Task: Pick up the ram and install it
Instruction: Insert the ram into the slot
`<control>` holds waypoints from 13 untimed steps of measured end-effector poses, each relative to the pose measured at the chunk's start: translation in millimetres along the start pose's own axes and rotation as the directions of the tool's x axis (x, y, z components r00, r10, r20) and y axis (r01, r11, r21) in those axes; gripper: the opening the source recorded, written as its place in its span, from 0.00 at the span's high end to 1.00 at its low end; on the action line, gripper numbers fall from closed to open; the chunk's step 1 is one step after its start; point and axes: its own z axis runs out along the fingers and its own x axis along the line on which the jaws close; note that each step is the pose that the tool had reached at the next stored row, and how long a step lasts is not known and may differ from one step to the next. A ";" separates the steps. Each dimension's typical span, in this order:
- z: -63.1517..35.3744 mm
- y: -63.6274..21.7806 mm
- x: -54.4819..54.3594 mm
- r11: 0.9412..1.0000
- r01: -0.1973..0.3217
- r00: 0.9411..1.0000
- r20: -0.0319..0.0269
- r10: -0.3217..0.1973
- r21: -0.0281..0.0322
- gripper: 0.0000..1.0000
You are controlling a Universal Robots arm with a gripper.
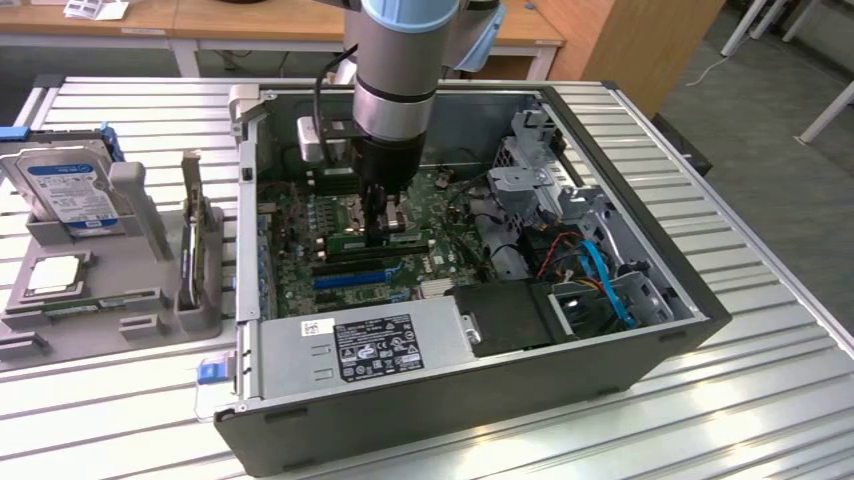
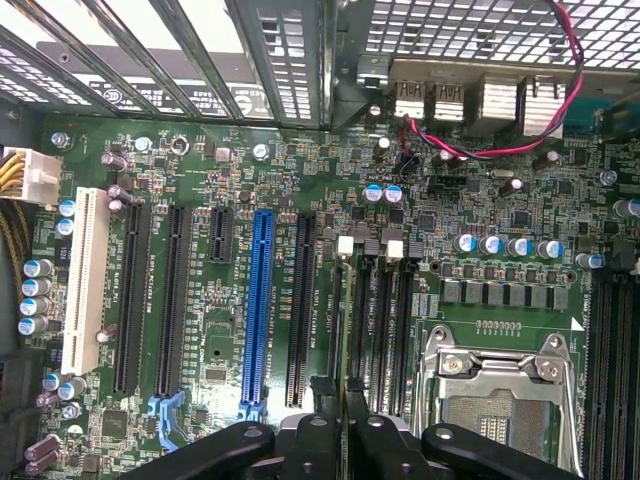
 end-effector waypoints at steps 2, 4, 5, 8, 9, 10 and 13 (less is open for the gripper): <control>0.0 0.0 0.0 1.000 0.000 1.000 0.000 0.000 0.000 0.87; 0.2 0.0 0.1 1.000 0.000 1.000 0.000 0.000 0.000 0.87; 0.4 0.0 0.1 1.000 0.000 1.000 0.000 0.000 0.000 0.87; 0.9 0.0 0.1 1.000 0.000 1.000 0.000 0.000 0.000 0.87; 1.0 0.0 0.1 1.000 0.000 1.000 0.000 0.000 0.000 0.87; 1.3 0.0 0.1 1.000 0.000 1.000 0.000 0.000 0.000 0.87; 1.3 0.0 0.1 1.000 0.000 1.000 0.000 0.000 0.000 0.87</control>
